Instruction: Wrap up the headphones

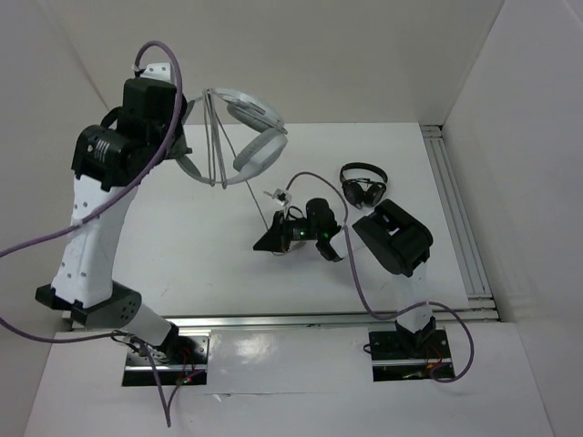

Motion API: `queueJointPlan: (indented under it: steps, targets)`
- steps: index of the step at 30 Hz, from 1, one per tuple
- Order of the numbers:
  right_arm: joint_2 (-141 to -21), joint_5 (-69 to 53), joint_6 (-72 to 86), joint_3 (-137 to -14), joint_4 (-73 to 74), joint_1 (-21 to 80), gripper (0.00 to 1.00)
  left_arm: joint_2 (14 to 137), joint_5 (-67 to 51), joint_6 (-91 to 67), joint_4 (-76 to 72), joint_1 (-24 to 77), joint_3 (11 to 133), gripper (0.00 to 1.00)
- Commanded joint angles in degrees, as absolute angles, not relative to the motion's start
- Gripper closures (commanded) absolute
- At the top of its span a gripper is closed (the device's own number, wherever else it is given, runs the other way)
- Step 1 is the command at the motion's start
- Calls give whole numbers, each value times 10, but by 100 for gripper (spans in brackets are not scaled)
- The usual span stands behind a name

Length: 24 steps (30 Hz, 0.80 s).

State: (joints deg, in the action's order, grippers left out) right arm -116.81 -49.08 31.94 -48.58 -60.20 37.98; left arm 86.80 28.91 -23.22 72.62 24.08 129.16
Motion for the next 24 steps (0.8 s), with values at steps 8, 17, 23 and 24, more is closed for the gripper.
queueJointPlan:
  steps: [8,17,23,24]
  targets:
    - [-906,-325,167,-371,-434,563,100,1004,285,-288,602,143,1282,100]
    - [-729,-263,57,-476,-103,642,100,1014,365,-352,575,176,1065,100]
    - [-726,31,-61,-630,171,647,100,939,360,-284,529,273,877,100]
    - [-731,82,-70,-648,196,647,100,931,349,-271,522,282,859,100]
